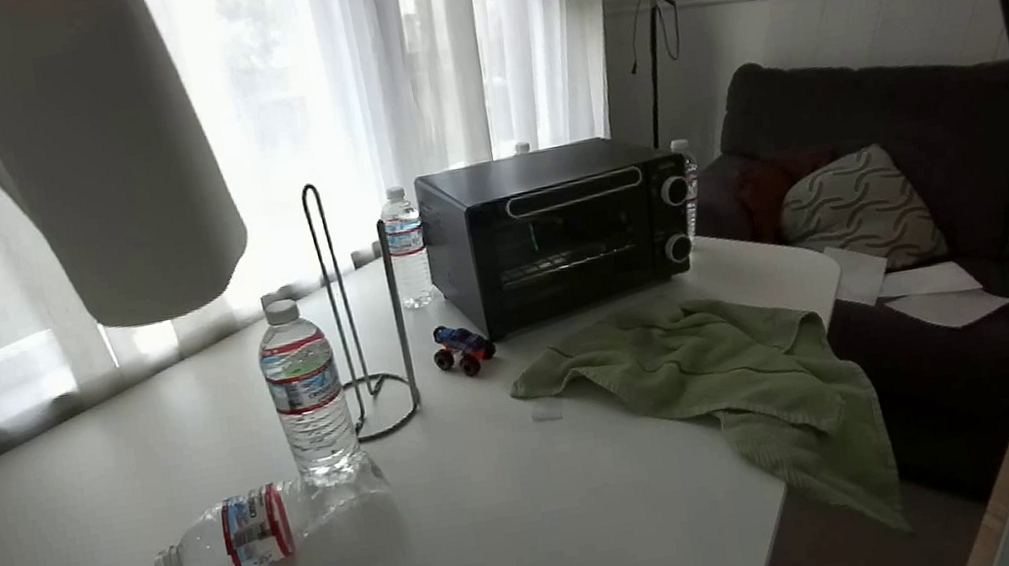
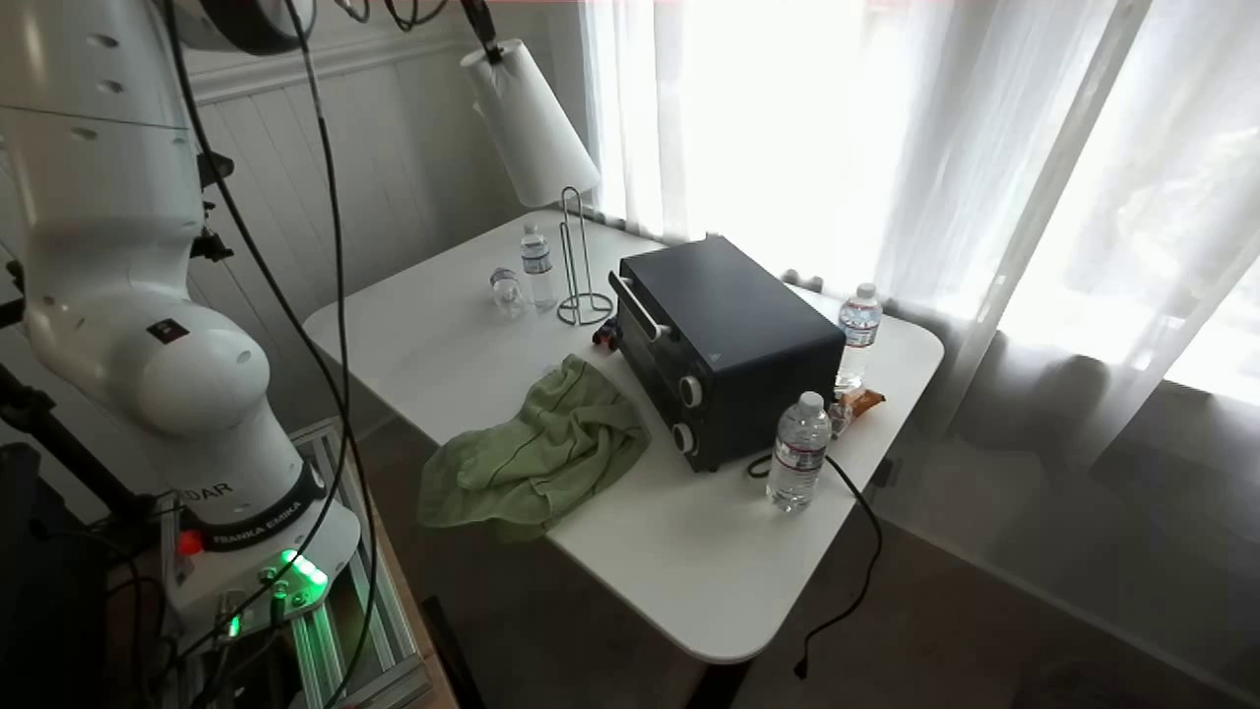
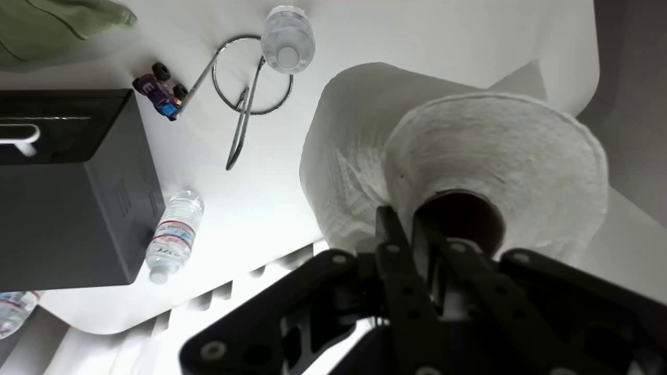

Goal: Remove the paper towel roll from the holder and put it on the table

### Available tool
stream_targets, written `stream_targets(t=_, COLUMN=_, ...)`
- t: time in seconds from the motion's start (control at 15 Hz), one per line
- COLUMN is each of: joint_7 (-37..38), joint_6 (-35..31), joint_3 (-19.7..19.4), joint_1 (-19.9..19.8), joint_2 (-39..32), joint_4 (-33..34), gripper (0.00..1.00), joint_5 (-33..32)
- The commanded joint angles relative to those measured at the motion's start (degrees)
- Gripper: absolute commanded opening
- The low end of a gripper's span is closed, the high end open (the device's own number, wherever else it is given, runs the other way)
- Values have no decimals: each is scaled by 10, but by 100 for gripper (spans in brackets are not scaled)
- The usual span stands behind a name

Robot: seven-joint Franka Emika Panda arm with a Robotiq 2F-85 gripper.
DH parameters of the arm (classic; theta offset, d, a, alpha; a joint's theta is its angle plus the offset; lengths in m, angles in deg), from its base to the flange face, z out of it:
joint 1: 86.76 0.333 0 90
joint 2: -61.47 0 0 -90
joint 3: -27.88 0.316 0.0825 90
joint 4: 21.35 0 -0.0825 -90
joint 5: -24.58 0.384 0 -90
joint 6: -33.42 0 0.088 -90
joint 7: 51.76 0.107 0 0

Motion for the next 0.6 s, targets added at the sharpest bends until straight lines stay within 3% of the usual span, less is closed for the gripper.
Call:
stream_targets(t=0.0, joint_7=-49, joint_6=-2, joint_3=-36, joint_1=18, joint_2=-92, joint_4=89, gripper=2, joint_5=37)
stream_targets(t=0.53, joint_7=-109, joint_6=2, joint_3=-79, joint_1=11, joint_2=-221, joint_4=171, gripper=2, joint_5=140)
